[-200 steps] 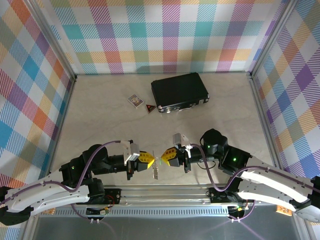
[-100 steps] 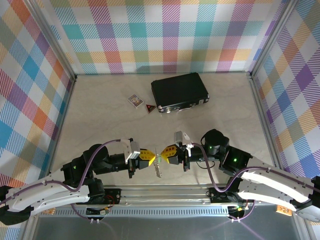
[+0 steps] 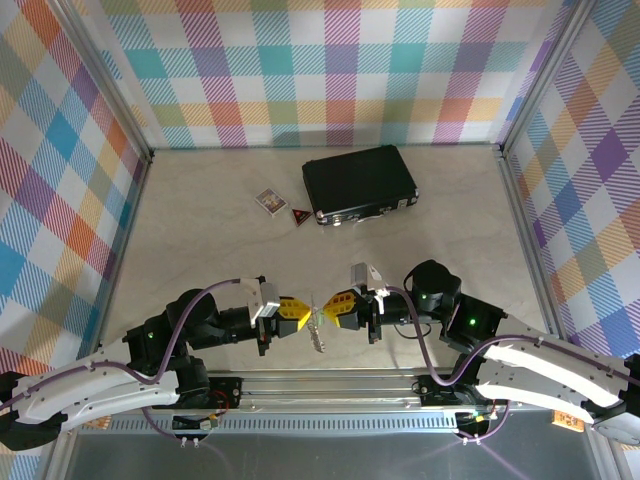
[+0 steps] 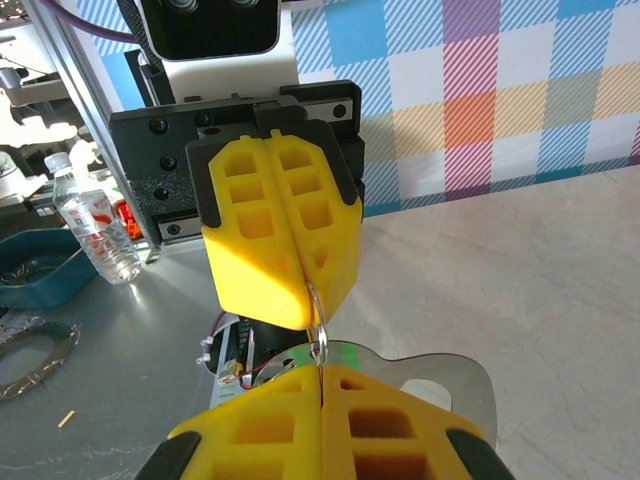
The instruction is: Put the keys on the keyring
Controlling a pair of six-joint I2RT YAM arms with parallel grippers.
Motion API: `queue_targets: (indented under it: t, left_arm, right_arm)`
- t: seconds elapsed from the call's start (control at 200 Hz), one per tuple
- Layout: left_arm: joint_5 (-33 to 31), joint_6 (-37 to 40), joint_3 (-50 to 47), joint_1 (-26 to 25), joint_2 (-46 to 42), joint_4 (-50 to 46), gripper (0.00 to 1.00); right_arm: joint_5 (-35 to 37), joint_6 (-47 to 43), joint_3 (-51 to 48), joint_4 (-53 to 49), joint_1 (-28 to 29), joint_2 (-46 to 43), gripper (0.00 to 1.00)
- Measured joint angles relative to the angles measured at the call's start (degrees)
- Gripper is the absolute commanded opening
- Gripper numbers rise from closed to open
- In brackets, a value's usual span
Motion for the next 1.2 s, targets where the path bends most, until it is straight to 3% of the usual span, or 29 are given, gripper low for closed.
queue_targets:
  t: [1.2]
  left_arm:
    - [-0.6,0.0,-0.5,0.0,-0.5,1.3,0.00]
  right_arm:
    - [1.2,0.2,-0.1,0.9,0.1,0.0,0.00]
